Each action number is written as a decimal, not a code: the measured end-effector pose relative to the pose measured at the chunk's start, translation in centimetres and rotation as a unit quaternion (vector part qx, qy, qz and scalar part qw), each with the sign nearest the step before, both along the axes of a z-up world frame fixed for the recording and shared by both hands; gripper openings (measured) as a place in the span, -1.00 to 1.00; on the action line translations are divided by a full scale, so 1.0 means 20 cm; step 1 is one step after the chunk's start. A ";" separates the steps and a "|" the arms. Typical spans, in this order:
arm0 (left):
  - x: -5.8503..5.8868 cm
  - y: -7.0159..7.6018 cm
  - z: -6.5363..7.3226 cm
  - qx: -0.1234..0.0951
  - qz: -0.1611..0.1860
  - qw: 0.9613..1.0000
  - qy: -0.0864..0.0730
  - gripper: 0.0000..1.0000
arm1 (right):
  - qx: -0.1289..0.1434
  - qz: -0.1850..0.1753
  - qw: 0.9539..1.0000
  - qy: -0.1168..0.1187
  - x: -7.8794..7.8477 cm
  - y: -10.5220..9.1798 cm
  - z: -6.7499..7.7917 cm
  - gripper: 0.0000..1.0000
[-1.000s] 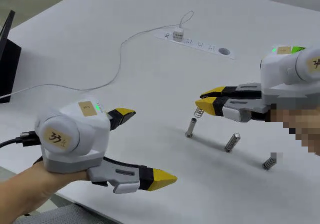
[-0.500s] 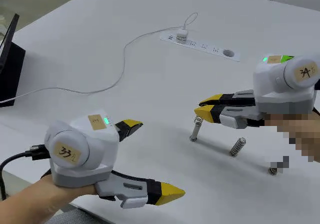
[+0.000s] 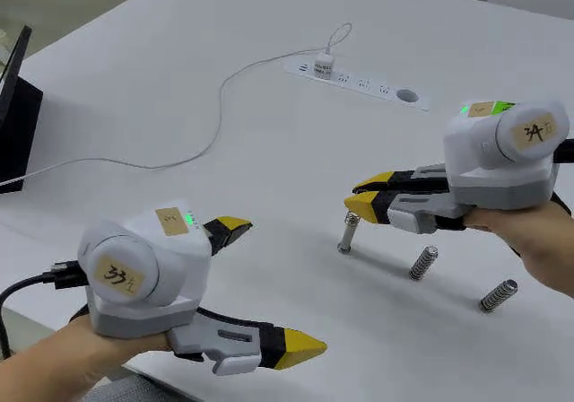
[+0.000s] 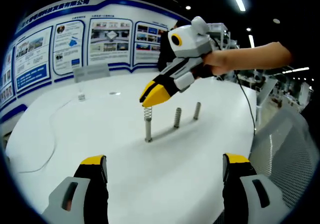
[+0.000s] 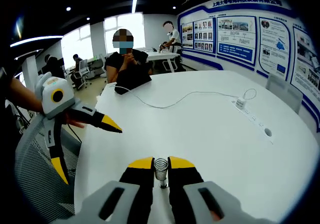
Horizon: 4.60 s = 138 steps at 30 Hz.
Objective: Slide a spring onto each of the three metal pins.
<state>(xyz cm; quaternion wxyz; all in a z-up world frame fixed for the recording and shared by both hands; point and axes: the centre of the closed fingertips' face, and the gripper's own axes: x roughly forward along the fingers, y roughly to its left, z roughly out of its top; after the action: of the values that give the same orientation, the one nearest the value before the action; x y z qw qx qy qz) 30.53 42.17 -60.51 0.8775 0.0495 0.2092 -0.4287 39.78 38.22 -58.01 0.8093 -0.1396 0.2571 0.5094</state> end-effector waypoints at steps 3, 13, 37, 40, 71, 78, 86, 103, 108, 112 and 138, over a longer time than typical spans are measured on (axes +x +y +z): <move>0.01 0.01 0.00 -0.001 0.004 1.000 0.001 0.96 | -0.002 -0.001 1.000 -0.003 0.01 0.00 0.00 -0.79; 0.01 0.01 0.00 -0.004 0.007 1.000 0.004 0.95 | -0.019 -0.012 1.000 0.006 0.02 -0.02 -0.05 -0.78; 0.00 0.02 -0.04 0.005 0.007 1.000 0.016 0.93 | -0.051 -0.031 0.998 0.026 0.03 -0.04 -0.25 -0.78; 0.00 0.02 -0.04 0.006 0.006 1.000 0.018 0.93 | -0.049 -0.035 0.998 0.029 0.04 -0.04 -0.26 -0.78; -0.01 0.02 -0.06 0.012 0.002 1.000 0.024 0.93 | -0.056 -0.023 0.998 0.026 0.02 0.00 -0.29 -0.77; -0.02 0.01 -0.07 0.019 -0.003 1.000 0.023 0.93 | -0.071 -0.015 0.997 0.022 0.01 -0.01 -0.31 -0.76; -0.02 0.01 -0.07 0.023 -0.006 0.999 0.023 0.93 | -0.066 -0.025 0.997 0.018 0.02 -0.02 -0.29 -0.67; -0.02 0.01 -0.07 0.031 -0.011 0.999 0.015 0.91 | -0.040 -0.039 0.998 0.003 0.03 -0.08 -0.17 -0.59; -0.02 0.01 -0.08 0.038 -0.010 0.999 0.017 0.92 | -0.036 -0.046 0.998 -0.002 0.03 -0.12 -0.14 -0.56; -0.02 0.01 -0.08 0.039 -0.010 0.999 0.016 0.92 | -0.023 -0.056 0.998 -0.003 0.03 -0.15 -0.11 -0.54; 0.05 0.04 0.11 -0.021 0.027 0.999 -0.034 0.90 | 0.081 -0.155 0.983 -0.057 -0.14 -0.71 0.17 -0.25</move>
<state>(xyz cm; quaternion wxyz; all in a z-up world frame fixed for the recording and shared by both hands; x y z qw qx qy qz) 31.51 42.89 -58.29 0.8961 0.0397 0.1716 -0.4075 36.93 24.03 -54.53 0.9003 -0.0609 0.1874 0.3882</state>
